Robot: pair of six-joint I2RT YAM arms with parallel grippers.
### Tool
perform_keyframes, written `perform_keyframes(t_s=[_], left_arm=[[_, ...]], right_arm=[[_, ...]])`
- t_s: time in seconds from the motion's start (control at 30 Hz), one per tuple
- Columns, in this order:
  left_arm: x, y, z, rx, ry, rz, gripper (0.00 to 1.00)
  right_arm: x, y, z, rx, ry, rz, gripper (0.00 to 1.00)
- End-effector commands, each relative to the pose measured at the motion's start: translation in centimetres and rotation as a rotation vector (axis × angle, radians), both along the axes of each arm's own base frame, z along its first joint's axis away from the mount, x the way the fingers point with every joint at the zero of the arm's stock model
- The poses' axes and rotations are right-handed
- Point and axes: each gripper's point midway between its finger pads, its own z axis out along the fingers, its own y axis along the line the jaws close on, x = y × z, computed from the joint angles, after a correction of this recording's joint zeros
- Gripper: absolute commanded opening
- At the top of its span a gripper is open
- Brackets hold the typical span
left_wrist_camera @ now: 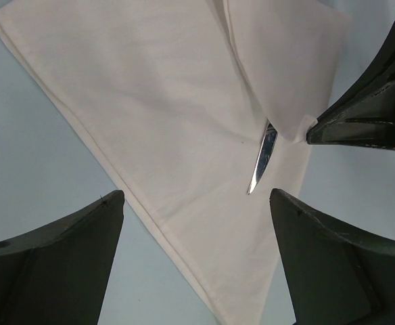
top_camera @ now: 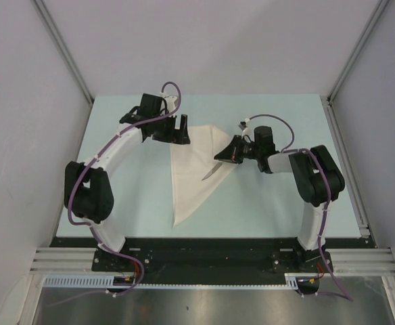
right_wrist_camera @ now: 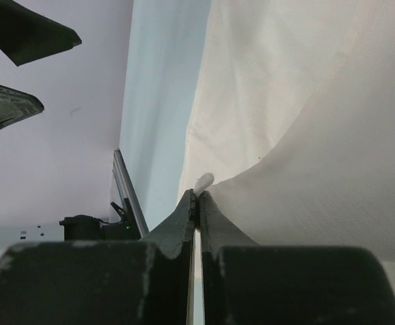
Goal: Fold the napkin, place the utensils inside, and roll it up
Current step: Fold the napkin
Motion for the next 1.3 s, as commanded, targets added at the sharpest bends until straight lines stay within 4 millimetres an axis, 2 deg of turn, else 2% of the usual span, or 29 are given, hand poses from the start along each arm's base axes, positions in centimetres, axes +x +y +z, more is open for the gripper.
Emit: perform_keyframes(t_s=[0.0,0.1,0.2,0.23,0.33,0.37,0.43,0.47,0.53,0.57,0.6,0.67,0.7,0.8,0.83,0.87,0.9,0.93,0.97,1.0,1.03,1.07,1.17,1.27], left_arm=[[-0.2,-0.1,3.2,-0.048,-0.074,-0.005,0.93],[-0.2,-0.1,3.3,-0.051,-0.074,-0.007,0.93],[-0.2,-0.1,3.3,-0.053,-0.073,-0.007,0.93],[-0.2,-0.1,3.3,-0.051,-0.074,-0.007,0.93],[-0.2,-0.1,3.3,-0.05,-0.075,-0.006,0.93],[-0.2,0.0,3.4,-0.049,-0.077,-0.003,0.93],[-0.3,-0.1,3.5,-0.054,-0.082,-0.007,0.93],[-0.3,-0.1,3.6,-0.058,-0.082,-0.005,0.93],[-0.3,-0.1,4.0,-0.068,-0.095,0.002,0.93],[-0.3,-0.1,4.1,-0.07,-0.1,0.005,0.93],[-0.4,0.0,4.5,-0.072,-0.108,0.006,0.94],[-0.5,0.1,5.8,-0.091,-0.143,0.013,0.94],[-0.5,0.4,6.1,-0.103,-0.151,0.023,0.94],[-0.9,1.7,7.2,-0.186,-0.167,0.056,0.94],[-0.6,3.2,6.7,-0.218,-0.162,0.105,0.94],[-1.1,3.5,7.4,-0.26,-0.172,0.1,0.93],[-1.2,4.1,7.2,-0.281,-0.166,0.116,0.94],[-1.5,4.7,6.4,-0.303,-0.141,0.141,0.93],[-1.1,5.8,6.5,-0.318,-0.154,0.167,0.93],[-1.2,5.9,6.4,-0.338,-0.138,0.162,0.94],[-1.0,6.2,6.7,-0.348,-0.139,0.165,0.93],[-0.9,6.7,6.7,-0.351,-0.133,0.175,0.93],[-0.7,7.4,6.7,-0.366,-0.123,0.188,0.94],[-0.7,7.6,6.9,-0.377,-0.131,0.188,0.93]], right_arm=[[-0.4,0.3,1.9,0.008,-0.071,0.004,0.0],[-0.9,0.2,1.1,-0.024,-0.064,0.004,0.0],[-1.4,0.1,0.5,-0.047,-0.054,0.009,0.18],[-1.6,0.1,0.4,-0.053,-0.048,0.01,0.33],[-2.1,-0.1,1.2,-0.088,-0.088,0.026,0.48],[-2.3,-0.2,2.1,-0.106,-0.14,0.039,0.5],[-2.9,-0.7,2.6,-0.154,-0.156,0.049,0.55],[-3.1,-0.9,3.8,-0.178,-0.229,0.067,0.55],[-4.0,-1.2,4.0,-0.244,-0.242,0.088,0.56],[-4.2,-1.5,5.1,-0.288,-0.327,0.099,0.56],[-5.6,-0.7,5.1,-0.325,-0.329,0.142,0.56],[-6.7,-0.4,5.2,-0.417,-0.385,0.161,0.56],[-8.6,0.7,5.4,-0.454,-0.435,0.227,0.57],[-10.8,2.7,5.6,-0.51,-0.512,0.274,0.57],[-13.2,4.7,5.3,-0.499,-0.536,0.343,0.57],[-13.9,5.5,5.3,-0.506,-0.555,0.353,0.57],[-14.9,6.5,4.6,-0.514,-0.556,0.386,0.58],[-17.0,8.1,4.2,-0.512,-0.573,0.446,0.58],[-17.8,8.9,4.0,-0.532,-0.586,0.458,0.58],[-18.5,9.7,3.6,-0.543,-0.595,0.475,0.58],[-19.2,10.3,2.2,-0.571,-0.586,0.502,0.58],[-20.8,11.5,1.9,-0.584,-0.613,0.529,0.58],[-22.8,13.2,0.0,-0.64,-0.648,0.563,0.59],[-24.3,14.0,-1.6,-0.696,-0.674,0.599,0.6]])
